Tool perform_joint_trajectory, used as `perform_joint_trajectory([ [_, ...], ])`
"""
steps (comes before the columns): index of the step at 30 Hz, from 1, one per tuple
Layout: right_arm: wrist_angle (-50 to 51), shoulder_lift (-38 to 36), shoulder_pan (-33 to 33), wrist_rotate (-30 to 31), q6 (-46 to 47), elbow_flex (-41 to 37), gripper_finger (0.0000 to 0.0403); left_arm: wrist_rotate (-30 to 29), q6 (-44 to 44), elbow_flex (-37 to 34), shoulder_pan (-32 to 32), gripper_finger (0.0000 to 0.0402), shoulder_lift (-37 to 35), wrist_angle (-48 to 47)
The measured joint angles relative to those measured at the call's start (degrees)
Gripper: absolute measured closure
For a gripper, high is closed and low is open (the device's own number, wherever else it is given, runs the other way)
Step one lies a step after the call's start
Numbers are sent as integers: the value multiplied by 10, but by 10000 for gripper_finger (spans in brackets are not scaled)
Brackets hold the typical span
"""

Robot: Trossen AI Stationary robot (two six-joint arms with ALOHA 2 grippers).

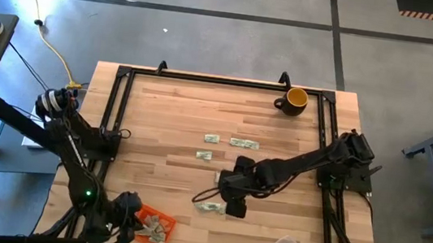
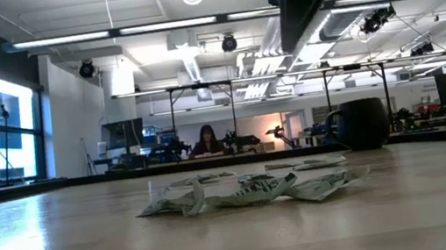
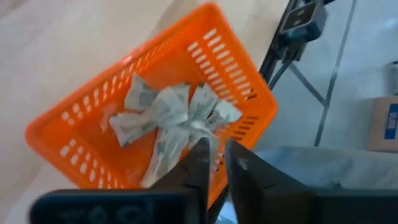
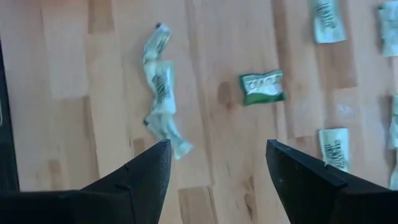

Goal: Pick and place items into bin
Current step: Put the white stevia packet into the orange bin

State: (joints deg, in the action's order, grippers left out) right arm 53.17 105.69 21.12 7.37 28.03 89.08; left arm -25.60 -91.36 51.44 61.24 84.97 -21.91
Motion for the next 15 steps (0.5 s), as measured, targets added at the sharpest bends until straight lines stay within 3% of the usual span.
perform_joint_trajectory([
  [9,-9,22,3,-18,-80,0,151,38,32,0,-24,172,-31,-5],
  [15,-7,47,10,-16,-143,0,151,33,98,0,-57,158,-97,-111],
])
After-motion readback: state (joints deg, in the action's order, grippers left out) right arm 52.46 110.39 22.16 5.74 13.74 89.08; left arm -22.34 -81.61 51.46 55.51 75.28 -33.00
